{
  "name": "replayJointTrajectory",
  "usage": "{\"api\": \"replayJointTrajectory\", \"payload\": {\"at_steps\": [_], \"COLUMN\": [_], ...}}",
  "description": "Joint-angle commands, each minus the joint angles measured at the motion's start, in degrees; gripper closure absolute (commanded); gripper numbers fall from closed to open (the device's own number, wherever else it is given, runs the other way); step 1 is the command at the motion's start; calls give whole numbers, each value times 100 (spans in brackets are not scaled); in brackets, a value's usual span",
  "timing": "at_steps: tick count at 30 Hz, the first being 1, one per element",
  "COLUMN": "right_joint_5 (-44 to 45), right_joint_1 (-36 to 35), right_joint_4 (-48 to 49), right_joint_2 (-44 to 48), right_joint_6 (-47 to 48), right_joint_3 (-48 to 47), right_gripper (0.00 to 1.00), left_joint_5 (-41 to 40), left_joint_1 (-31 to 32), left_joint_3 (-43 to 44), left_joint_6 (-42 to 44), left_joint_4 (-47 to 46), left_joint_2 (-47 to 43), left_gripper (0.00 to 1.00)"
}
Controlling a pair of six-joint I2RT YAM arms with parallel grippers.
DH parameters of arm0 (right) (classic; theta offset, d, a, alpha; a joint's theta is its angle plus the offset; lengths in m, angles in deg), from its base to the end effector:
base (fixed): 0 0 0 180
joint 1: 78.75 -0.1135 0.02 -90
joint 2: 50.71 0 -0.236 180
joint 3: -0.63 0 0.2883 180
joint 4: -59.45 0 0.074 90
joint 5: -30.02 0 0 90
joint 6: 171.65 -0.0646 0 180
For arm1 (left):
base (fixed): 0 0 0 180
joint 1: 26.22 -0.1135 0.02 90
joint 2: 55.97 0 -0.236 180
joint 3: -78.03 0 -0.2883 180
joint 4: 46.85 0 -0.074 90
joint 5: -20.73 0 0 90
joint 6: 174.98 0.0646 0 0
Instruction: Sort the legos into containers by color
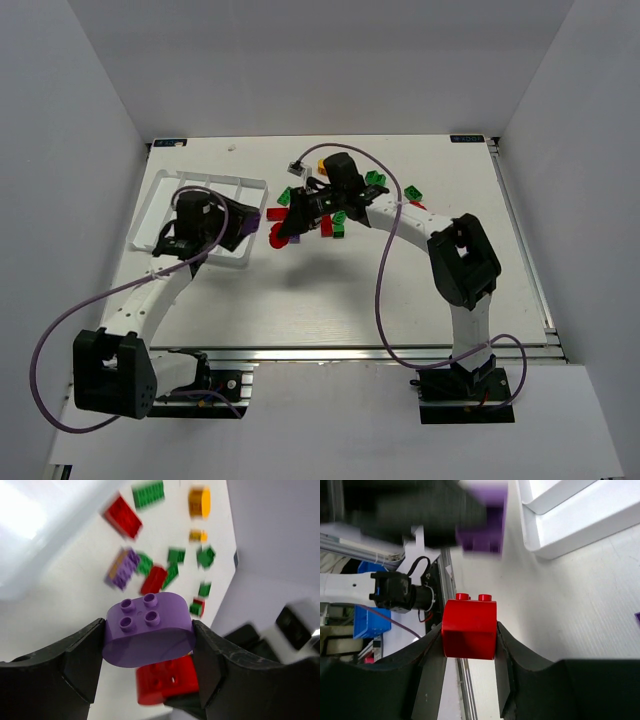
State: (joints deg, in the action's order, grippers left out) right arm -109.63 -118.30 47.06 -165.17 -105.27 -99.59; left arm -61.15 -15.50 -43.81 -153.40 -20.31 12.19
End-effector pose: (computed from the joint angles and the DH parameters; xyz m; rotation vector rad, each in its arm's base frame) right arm 0.3547 0.3568 0.2055 -0.9005 2.0320 1.5331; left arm 0.3196 -0.0698 0.2004 -1.0641 2.1063 -0.8856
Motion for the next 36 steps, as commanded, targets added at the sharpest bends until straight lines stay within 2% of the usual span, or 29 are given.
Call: {"api": "replayJointTrajectory", "payload": {"at_steps": [1, 6, 7, 8, 9, 10, 12, 15, 17, 22, 30, 32, 36], "right_joint_5": [-519, -669, -799, -957, -1107, -1100, -846, -591, -581, -590, -678, -721, -774], "right_joint_1": [228, 342, 404, 422, 457, 457, 457, 492, 545, 729, 905, 975, 1125], "right_joint_4": [197, -199, -321, -487, -785, -1110, -1463, -1535, -1474, -1377, -1306, -1315, -1333], "right_joint_2": [432, 591, 661, 687, 757, 784, 828, 889, 916, 881, 819, 802, 767], "right_joint_6": [216, 1139, 1453, 1874, 2374, 3023, 3721, 3996, 3970, 3909, 3865, 3873, 3900], "right_joint_3": [189, 409, 470, 471, 410, 340, 321, 382, 462, 541, 497, 497, 471], "right_gripper": [100, 100, 100, 100, 100, 100, 100, 100, 100, 100, 100, 100, 100], "left_joint_5": [-56, -599, -1402, -1671, -2413, -2760, -3052, -3254, -3264, -2835, -1981, -1955, -1990], "left_joint_1": [-570, -878, -914, -957, -1027, -1106, -1745, -2328, -2521, -2715, -2751, -2759, -2759], "left_joint_3": [271, 1061, 1393, 1727, 2044, 2308, 2843, 3792, 4355, 5139, 5299, 5430, 5833], "left_joint_6": [328, 1058, 1320, 1584, 1900, 2068, 2271, 2535, 2641, 2676, 2632, 2597, 2650], "left_joint_4": [6, 919, 1686, 2146, 2499, 2729, 2967, 2706, 2600, 1792, 869, 736, 789], "left_joint_2": [-189, 74, 240, 450, 670, 898, 1599, 2803, 3455, 4484, 5013, 5180, 5514], "left_gripper": [100, 100, 100, 100, 100, 100, 100, 100, 100, 100, 100, 97, 81]}}
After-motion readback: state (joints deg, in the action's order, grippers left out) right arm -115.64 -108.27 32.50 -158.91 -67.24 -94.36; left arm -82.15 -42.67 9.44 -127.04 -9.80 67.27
